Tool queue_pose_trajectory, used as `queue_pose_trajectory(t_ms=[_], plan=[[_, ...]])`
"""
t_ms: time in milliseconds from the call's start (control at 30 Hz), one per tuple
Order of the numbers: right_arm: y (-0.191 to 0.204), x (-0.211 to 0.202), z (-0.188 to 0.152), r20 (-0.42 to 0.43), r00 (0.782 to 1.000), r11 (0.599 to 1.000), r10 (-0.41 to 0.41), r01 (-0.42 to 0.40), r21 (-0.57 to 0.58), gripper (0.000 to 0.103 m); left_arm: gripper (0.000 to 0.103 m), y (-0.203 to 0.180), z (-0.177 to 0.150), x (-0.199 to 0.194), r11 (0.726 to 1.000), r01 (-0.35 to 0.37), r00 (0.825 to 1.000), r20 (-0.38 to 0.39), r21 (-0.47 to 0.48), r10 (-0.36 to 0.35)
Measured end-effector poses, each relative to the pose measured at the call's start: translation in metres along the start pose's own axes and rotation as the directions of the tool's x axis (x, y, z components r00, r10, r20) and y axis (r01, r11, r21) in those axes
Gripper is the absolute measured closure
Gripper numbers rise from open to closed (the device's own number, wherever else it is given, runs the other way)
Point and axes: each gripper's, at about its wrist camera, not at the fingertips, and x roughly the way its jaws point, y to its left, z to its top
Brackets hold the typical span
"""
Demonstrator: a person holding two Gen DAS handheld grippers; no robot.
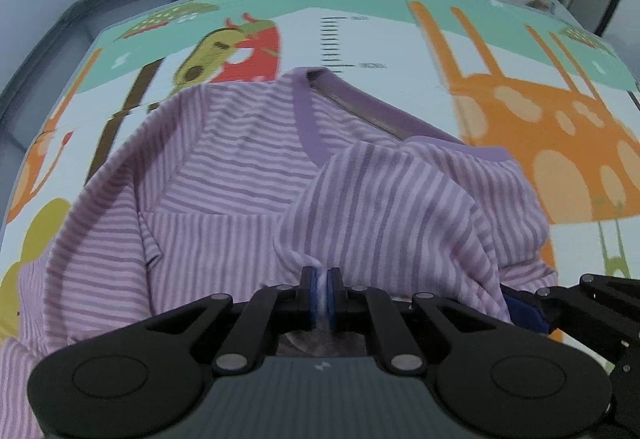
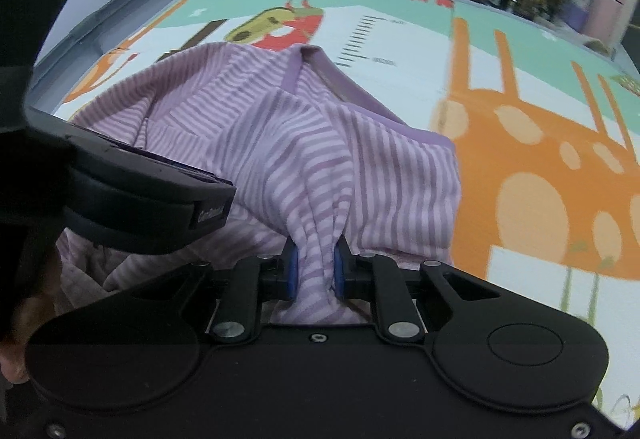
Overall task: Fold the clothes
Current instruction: 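Pinch the shirt fabric with the left tool while the right tool pinches nearby fabric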
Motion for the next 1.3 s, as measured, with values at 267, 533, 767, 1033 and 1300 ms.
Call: queue_pose_trajectory(t_ms=[267, 533, 767, 1033, 1300], plan=[[-0.032, -0.014, -0.022, -0.012, 1.0, 0.998, -0.026, 0.026, 0.049, 0.088, 0.096, -0.034, -0.007, -0.006, 0.998, 0.034, 0.999, -0.006, 0.055, -0.034], [-0.065, -0.029, -0.041, -0.02, 0.998, 0.993, -0.054, 0.056, 0.102, 0.088, 0.096, -0.072, -0.016, -0.014, 0.987, 0.097, 0.995, -0.009, 0.124, -0.097], [-0.106, -0.043, -0.058, -0.029, 0.997, 0.986, -0.077, 0.081, 0.146, 0.088, 0.096, -0.111, -0.02, -0.022, 0.969, 0.155, 0.988, -0.014, 0.194, -0.156], [-0.155, -0.059, -0.078, -0.037, 0.992, 0.976, -0.121, 0.125, 0.175, 0.088, 0.097, -0.153, -0.025, -0.031, 0.947, 0.211, 0.977, -0.033, 0.242, -0.21], [-0.205, -0.072, -0.098, -0.041, 0.984, 0.964, -0.175, 0.18, 0.197, 0.088, 0.093, -0.176, -0.027, -0.033, 0.935, 0.275, 0.961, -0.051, 0.226, -0.27]])
